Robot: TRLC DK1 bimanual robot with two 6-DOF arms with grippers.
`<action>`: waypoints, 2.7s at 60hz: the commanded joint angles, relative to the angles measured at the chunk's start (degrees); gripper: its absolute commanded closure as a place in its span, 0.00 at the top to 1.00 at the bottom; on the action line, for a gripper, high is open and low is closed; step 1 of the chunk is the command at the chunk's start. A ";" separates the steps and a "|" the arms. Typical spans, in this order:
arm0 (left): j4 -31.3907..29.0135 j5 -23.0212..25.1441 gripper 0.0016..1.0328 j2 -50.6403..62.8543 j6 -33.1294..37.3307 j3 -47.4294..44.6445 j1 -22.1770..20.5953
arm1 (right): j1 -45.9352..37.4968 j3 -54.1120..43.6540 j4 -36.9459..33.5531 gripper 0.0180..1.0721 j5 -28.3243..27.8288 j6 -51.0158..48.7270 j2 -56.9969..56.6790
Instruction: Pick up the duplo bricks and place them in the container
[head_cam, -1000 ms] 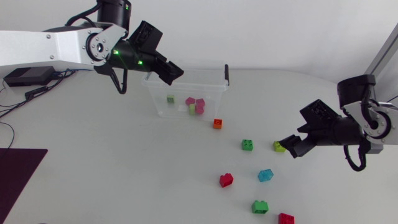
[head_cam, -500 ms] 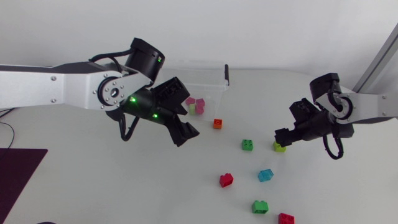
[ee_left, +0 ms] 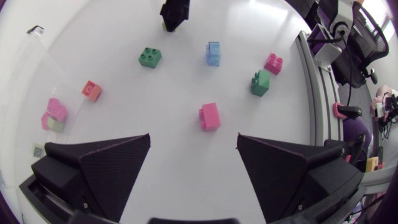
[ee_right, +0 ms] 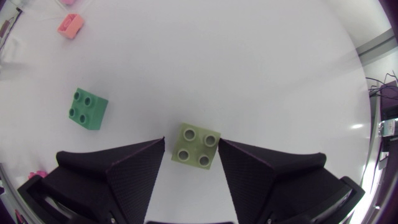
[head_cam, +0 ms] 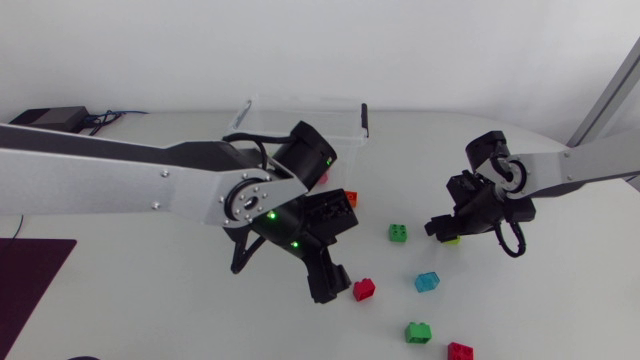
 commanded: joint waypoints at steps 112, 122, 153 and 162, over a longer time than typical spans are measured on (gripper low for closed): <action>-6.60 -11.29 0.31 7.21 -10.54 5.34 -10.62 | 12.70 17.80 -8.84 0.25 -5.06 4.62 -24.81; -6.69 -11.29 0.31 -5.01 -10.63 0.77 -8.25 | 16.39 23.17 -5.85 0.25 -4.71 5.15 -17.60; -11.08 -10.85 0.88 13.36 -21.79 12.28 -9.74 | 10.77 18.07 -3.21 0.25 -5.33 4.80 -20.41; -12.14 -10.94 0.88 17.58 -23.20 16.15 -10.36 | 9.63 19.21 -3.56 0.25 -5.85 4.80 -21.03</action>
